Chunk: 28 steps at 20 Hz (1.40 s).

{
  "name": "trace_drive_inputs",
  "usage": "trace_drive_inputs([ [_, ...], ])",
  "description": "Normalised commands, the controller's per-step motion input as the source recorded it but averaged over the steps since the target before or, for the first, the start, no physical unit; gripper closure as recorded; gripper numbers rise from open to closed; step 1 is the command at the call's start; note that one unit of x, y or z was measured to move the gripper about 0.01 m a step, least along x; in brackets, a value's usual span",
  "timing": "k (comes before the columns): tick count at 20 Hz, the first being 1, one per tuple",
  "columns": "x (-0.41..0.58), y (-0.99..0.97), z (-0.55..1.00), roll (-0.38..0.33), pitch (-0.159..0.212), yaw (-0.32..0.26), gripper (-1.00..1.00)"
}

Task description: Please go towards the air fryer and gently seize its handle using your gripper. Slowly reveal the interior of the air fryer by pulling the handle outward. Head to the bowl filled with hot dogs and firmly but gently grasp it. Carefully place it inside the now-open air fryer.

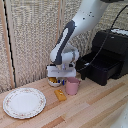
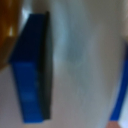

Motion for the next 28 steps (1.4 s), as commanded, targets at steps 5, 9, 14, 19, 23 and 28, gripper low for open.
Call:
trace_drive_inputs([
  [5, 0.002, 0.00, 0.55, 0.001, -0.061, -0.180, 1.00],
  [9, 0.009, 0.00, 0.80, 0.000, -0.035, -0.212, 1.00],
  [14, 0.025, -0.05, 0.83, 0.000, -0.002, -0.218, 1.00],
  [19, 0.000, -0.25, 0.83, 0.003, 0.030, -0.239, 1.00],
  [23, 0.000, -0.48, 0.71, 0.033, 0.003, -0.216, 1.00],
  [28, 0.000, -0.49, 0.62, 0.020, 0.003, -0.232, 1.00],
])
